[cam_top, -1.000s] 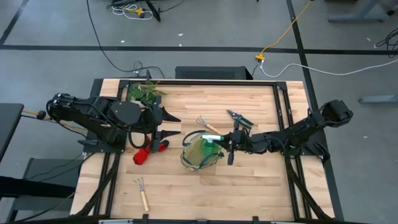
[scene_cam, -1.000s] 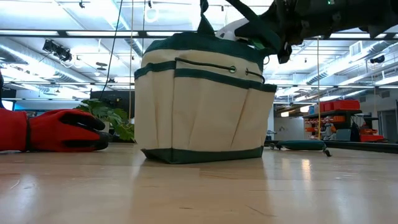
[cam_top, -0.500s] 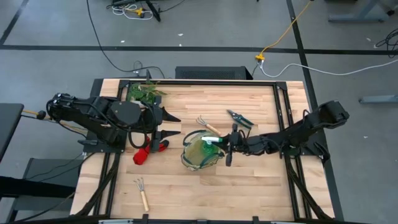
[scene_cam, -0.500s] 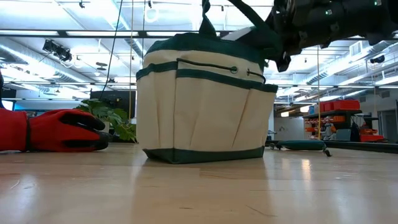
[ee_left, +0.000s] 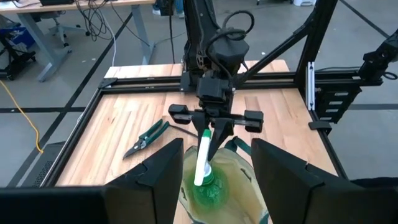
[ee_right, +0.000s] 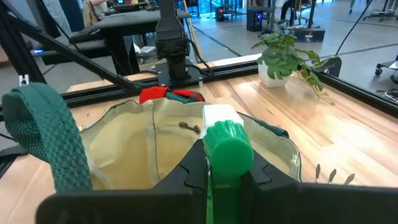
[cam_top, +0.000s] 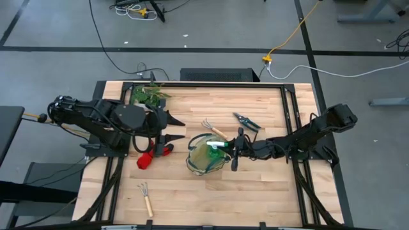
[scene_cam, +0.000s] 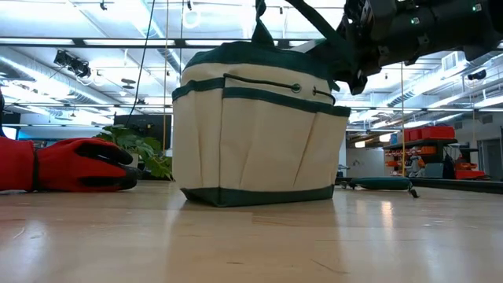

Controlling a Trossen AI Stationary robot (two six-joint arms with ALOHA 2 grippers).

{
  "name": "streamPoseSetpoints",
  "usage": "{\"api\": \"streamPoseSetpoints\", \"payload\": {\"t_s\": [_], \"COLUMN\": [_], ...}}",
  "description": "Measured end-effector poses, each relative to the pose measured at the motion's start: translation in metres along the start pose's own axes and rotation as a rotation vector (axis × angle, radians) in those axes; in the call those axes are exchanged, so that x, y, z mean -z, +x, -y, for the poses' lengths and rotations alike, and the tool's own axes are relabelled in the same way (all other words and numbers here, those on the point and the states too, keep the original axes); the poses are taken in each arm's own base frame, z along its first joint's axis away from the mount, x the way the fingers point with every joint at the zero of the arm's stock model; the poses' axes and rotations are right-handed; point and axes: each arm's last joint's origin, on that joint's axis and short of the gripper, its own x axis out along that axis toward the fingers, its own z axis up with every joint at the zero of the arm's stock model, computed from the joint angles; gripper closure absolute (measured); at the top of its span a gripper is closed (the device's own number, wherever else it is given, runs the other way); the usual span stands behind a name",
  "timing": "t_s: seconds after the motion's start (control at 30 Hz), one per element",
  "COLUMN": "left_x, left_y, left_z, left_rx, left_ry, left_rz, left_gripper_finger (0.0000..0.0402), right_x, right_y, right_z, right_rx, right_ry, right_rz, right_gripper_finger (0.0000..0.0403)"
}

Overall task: Pick & Place Garden tools in Gardening bag
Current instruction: Put the green spray bottle into the green gardening bag

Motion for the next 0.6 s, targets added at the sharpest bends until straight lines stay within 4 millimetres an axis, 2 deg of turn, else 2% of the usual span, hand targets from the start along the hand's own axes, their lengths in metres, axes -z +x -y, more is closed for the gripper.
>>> {"api": "streamPoseSetpoints", "payload": {"t_s": [0.37,0.6], "left_x": [0.001,0.001], "left_y": [0.0,0.0], "left_z": [0.0,0.0], "left_rx": [-0.001,-0.001], "left_ry": [-0.002,0.003], "left_rz": [-0.009,-0.008], "left_gripper_finger": [0.0204,0.0204], "right_x": [0.005,0.02], "right_y": [-0.003,-0.016], "right_z": [-0.003,0.007], "right_rx": [-0.012,0.004], "right_ry": [-0.001,0.051], "right_rz": [-0.027,0.039], "right_gripper_finger": [0.0369,0.0369]}}
